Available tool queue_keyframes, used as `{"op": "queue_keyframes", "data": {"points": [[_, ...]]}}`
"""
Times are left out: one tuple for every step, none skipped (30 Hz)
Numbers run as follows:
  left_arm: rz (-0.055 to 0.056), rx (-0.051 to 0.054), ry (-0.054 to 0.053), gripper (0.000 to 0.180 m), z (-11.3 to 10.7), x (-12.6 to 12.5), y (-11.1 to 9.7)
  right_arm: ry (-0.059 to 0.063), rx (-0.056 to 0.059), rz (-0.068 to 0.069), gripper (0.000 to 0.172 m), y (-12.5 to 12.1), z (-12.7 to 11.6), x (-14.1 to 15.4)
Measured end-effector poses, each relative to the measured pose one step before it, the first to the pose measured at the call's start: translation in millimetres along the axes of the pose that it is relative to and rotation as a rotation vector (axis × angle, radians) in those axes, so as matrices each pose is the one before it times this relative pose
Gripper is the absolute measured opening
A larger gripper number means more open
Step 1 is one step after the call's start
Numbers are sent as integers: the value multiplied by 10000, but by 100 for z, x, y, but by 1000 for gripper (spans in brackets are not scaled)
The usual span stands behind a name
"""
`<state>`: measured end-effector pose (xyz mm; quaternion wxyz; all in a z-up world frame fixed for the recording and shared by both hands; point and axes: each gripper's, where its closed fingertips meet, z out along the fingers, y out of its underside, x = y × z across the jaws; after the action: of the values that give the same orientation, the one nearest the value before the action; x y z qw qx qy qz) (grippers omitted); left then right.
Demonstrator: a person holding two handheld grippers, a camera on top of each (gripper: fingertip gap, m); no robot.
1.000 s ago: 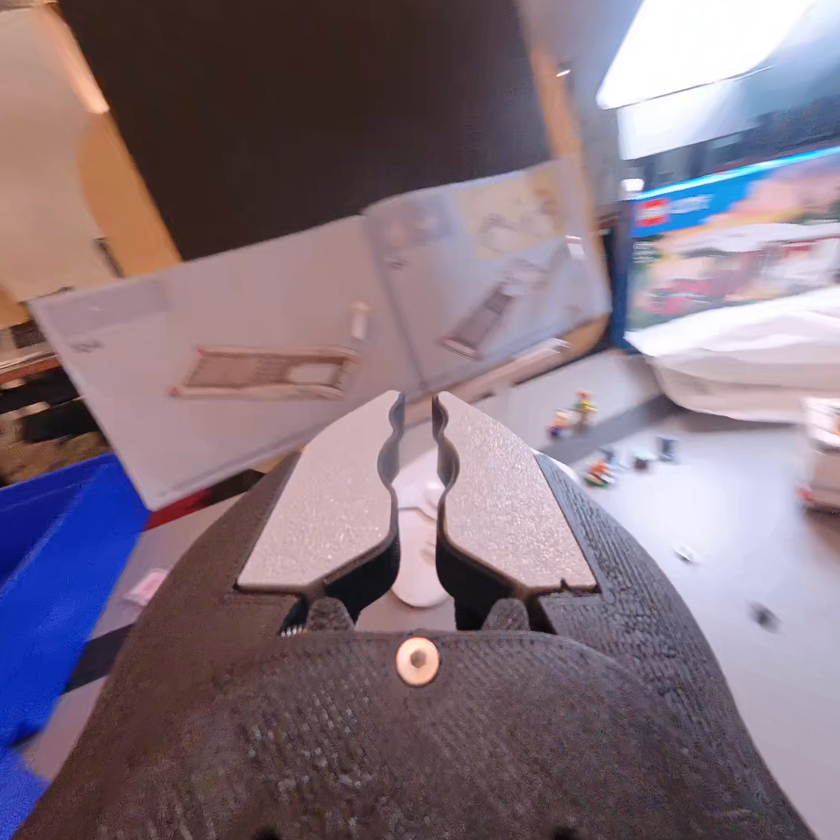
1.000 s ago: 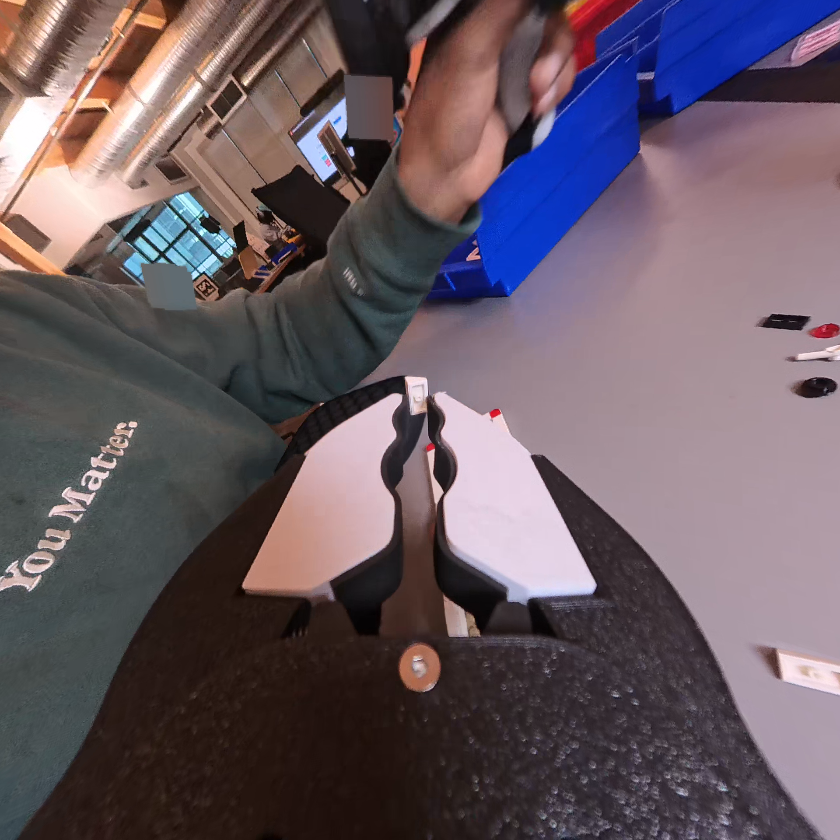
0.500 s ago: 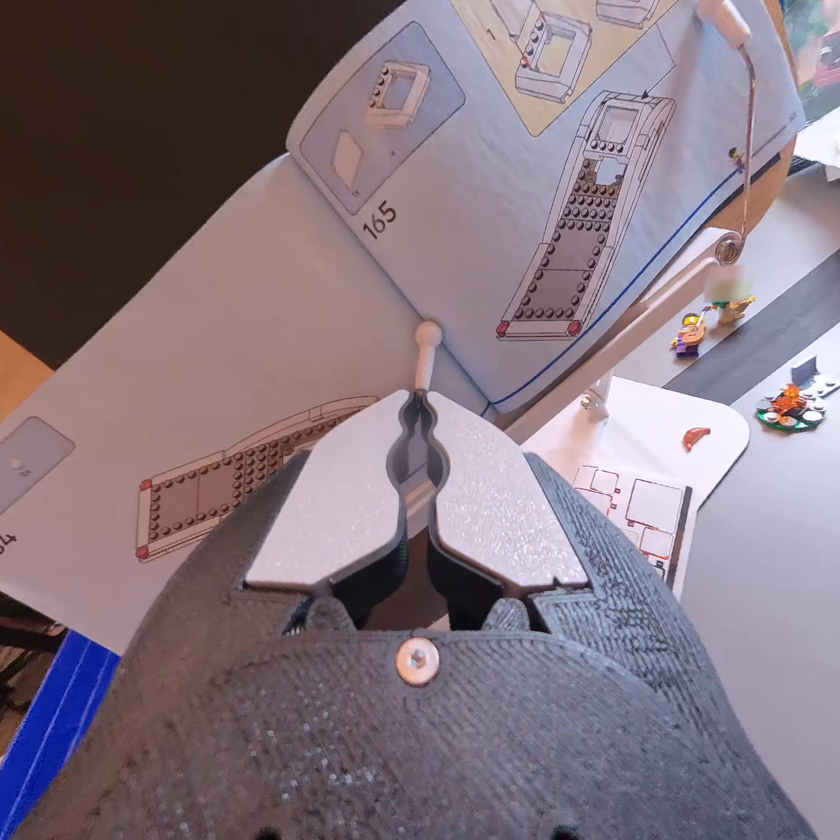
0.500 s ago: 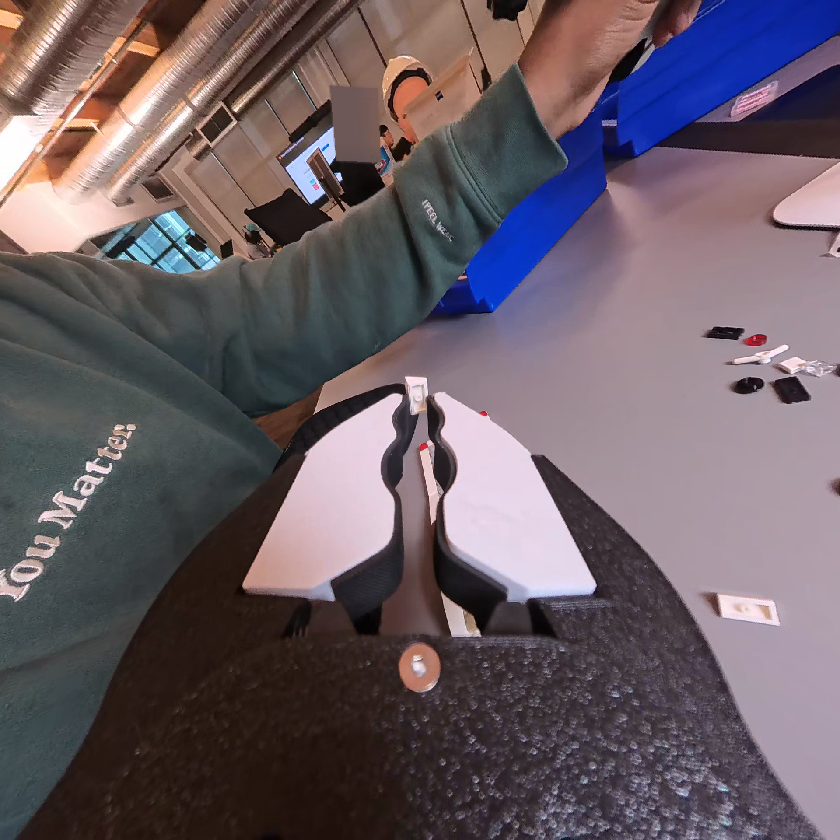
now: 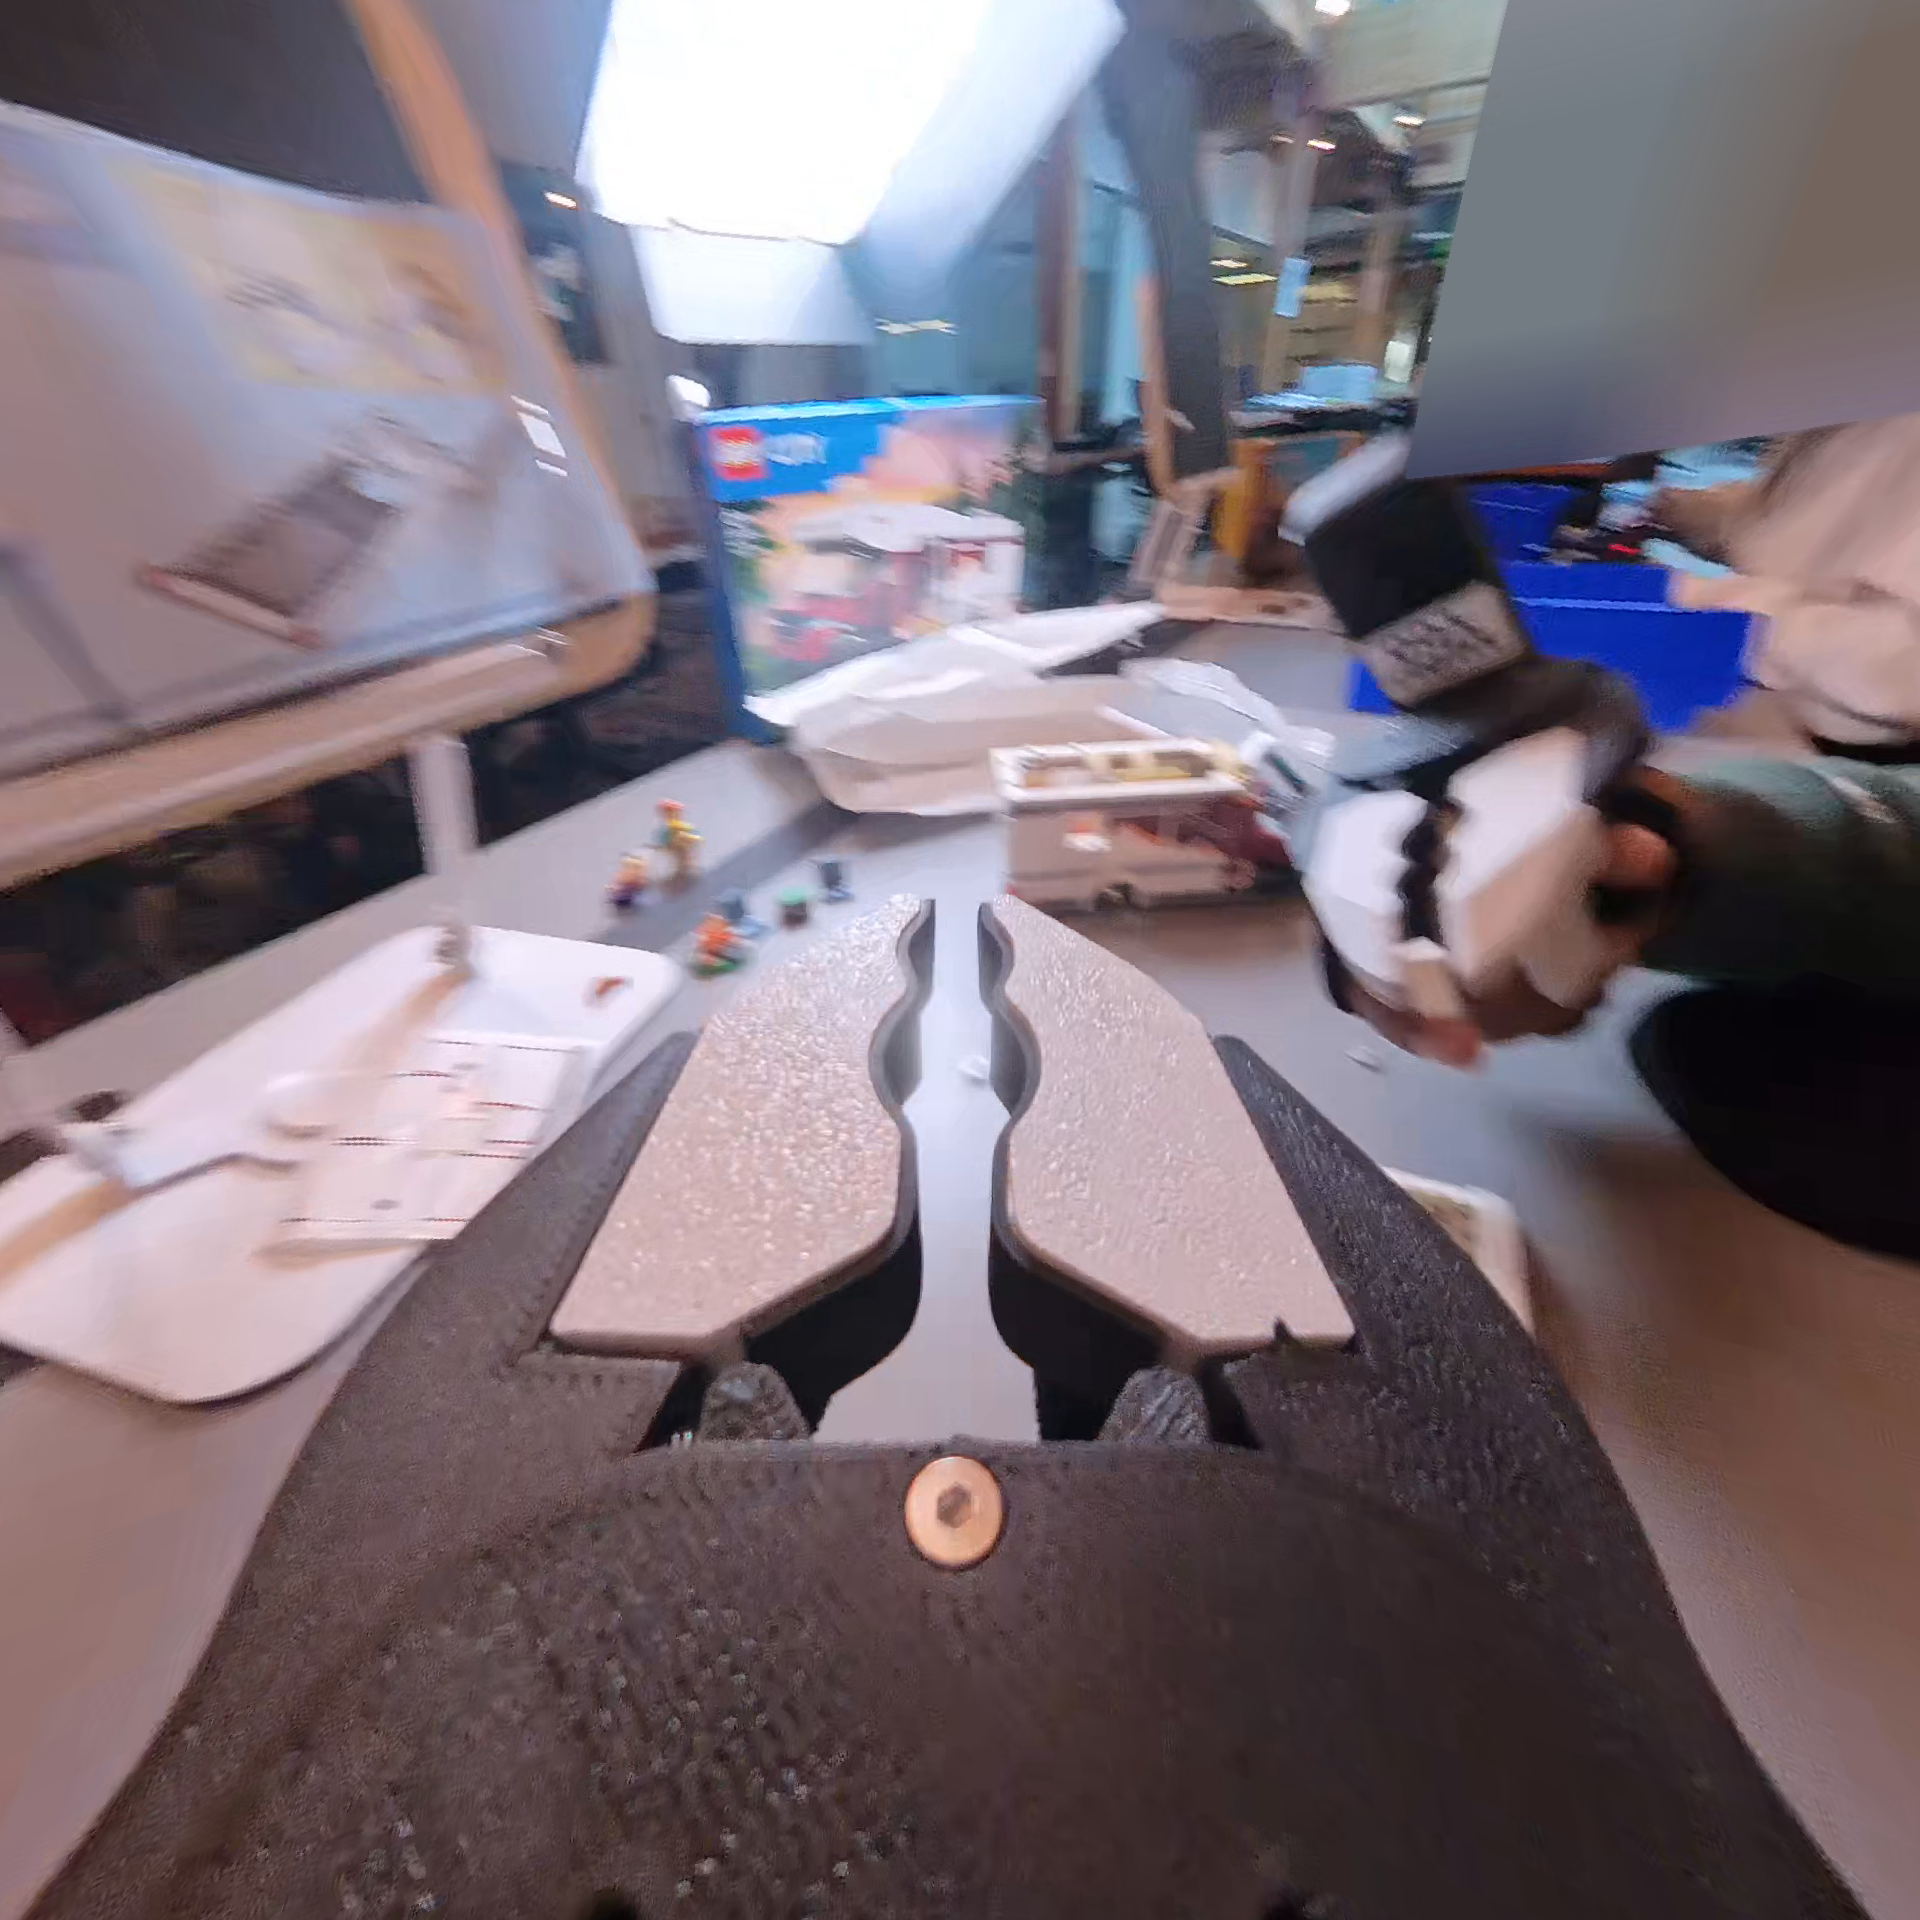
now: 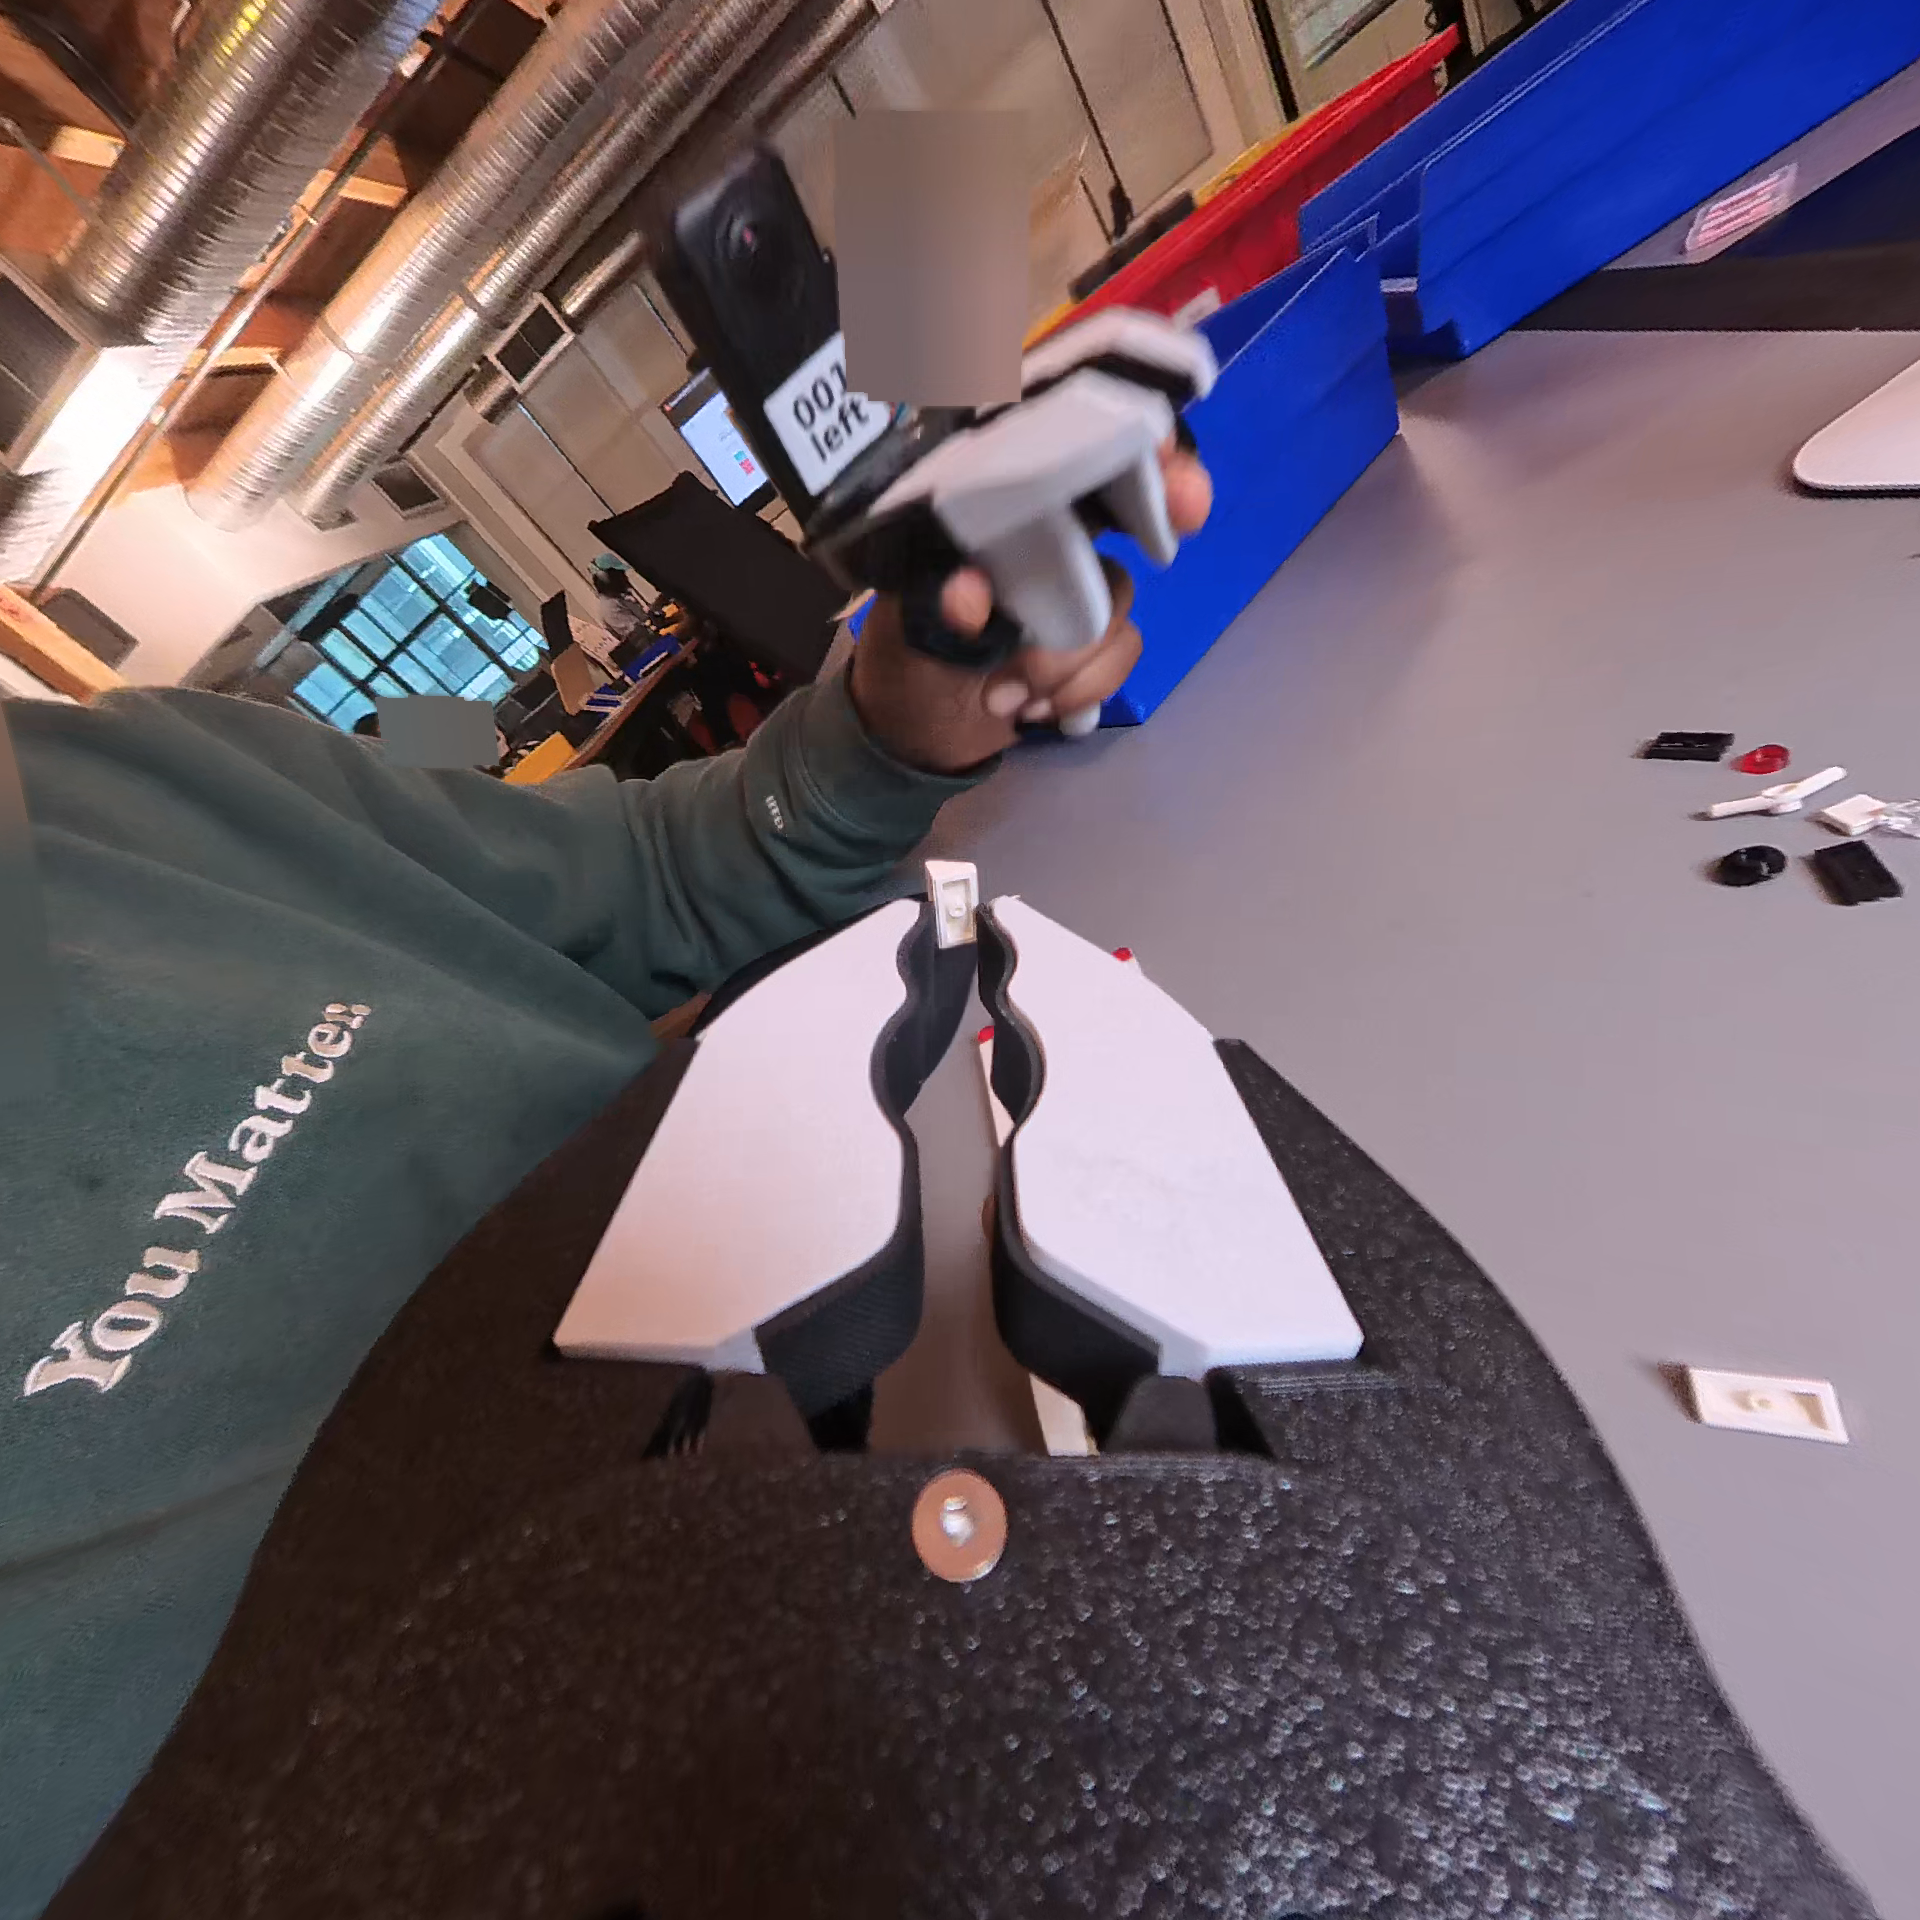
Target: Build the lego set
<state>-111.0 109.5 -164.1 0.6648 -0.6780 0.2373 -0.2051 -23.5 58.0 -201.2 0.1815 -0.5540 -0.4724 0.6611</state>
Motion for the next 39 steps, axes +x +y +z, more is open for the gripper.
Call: {"op": "queue_keyframes", "data": {"points": [[-55, -216, 670, 9, -244, 1918, 901, -169, -91, 155, 6, 223, 172, -194], [-20, -53, 524, 10, -152, 1633, 487, -225, -141, 218, 6, 298, 206, -251], [42, 27, 537, 10, -58, 1557, 219, -260, -89, 219, 6, 242, 210, -278], [104, -72, 454, 10, 78, 1335, 227, -250, -35, 185, 6, 182, 179, -279], [234, -158, 335, 11, 227, 1067, 278, -216, -58, 145, 6, 219, 153, -225], [305, -154, 301, 13, 301, 954, 234, -174, -93, 110, 6, 242, 135, -180], [249, -122, 403, 13, 346, 1004, 133, -107, -71, 73, 6, 199, 126, -92], [127, -109, 437, 13, 381, 973, 97, -84, -76, 54, 6, 191, 119, -77], [69, -119, 346, 14, 394, 778, 128, -119, -112, 63, 7, 223, 120, -144], [110, -124, 176, 16, 362, 474, 188, -140, -120, 67, 6, 229, 134, -185], [169, -126, 136, 18, 289, 387, 233, -94, -83, 36, 2, 192, 121, -128], [131, -105, 209, 19, 200, 444, 193, -68, -21, -4, 0, 95, 72, -89], [71, -79, 249, 19, 132, 485, 107, -87, -59, 54, 0, 115, 66, -108], [67, -29, 69, 19, 33, 201, 14, -103, -85, 50, 0, 152, 39, -129], [87, -35, -82, 15, -49, -70, 4, -38, 1, 18, 0, 51, 54, -61], [61, -58, -99, 11, -25, -131, 44, 14, 18, 14, 0, 10, 40, 16], [2, -39, -31, 11, -10, -45, 26, 39, 38, 21, 0, -56, -12, 74], [-51, -34, -68, 11, 17, -141, 71, 90, 46, 34, 0, -84, -59, 164], [-55, -60, -78, 10, 18, -195, 170, 150, 29, 12, 0, -57, -79, 253], [-7, -135, -74, 5, -6, -227, 353, 175, 0, -24, 0, -50, -145, 274], [-6, -117, -138, 0, -85, -359, 391, 204, -37, -84, 2, -77, -217, 247], [-80, -54, -146, 0, -172, -394, 306, 377, -125, -210, 4, -23, -310, 421], [-123, -53, -61, 0, -236, -298, 276, 587, -234, -416, 6, 49, -412, 621], [-98, -110, -62, 1, -288, -283, 302, 675, -354, -601, 8, 216, -475, 662], [-59, -260, -53, 5, -280, -232, 453, 636, -519, -723, 12, 454, -467, 562], [-25, -425, 103, 12, -269, 22, 655, 653, -618, -788, 19, 633, -427, 557], [-54, -605, 211, 20, -241, 186, 895, 750, -689, -876, 25, 791, -364, 698], [-132, -726, 302, 30, -180, 332, 1087, 740, -838, -965, 34, 1100, -232, 685], [-242, -808, 307, 45, -77, 360, 1211, 526, -941, -928, 45, 1356, -35, 366], [-251, -813, 358, 59, 81, 487, 1252, 183, -855, -685, 57, 1306, 209, -112], [-149, -791, 351, 71, 255, 577, 1265, -51, -571, -300, 61, 853, 439, -365], [34, -814, 187, 78, 434, 377, 1322, -68, -268, -44, 66, 351, 541, -236], [153, -743, 54, 82, 528, 211, 1211, -36, -174, 17, 70, 201, 528, -93], [168, -441, -130, 85, 432, -80, 676, 13, -231, 18, 75, 275, 422, 29], [83, -20, -92, 82, 32, -115, -68, 72, -191, 0, 79, 237, 285, 115], [-31, -152, -70, 79, -1, -183, 205, -18, -132, 1, 78, 166, 177, -40], [28, -9, -175, 81, -31, -378, 129, -17, -148, 41, 74, 176, 132, -82], [-21, 115, -190, 77, -110, -488, 35, 132, -177, 71, 69, 173, 101, 108], [-51, 111, -250, 75, -141, -621, 99, 180, -105, 115, 68, -13, 7, 144]]}}
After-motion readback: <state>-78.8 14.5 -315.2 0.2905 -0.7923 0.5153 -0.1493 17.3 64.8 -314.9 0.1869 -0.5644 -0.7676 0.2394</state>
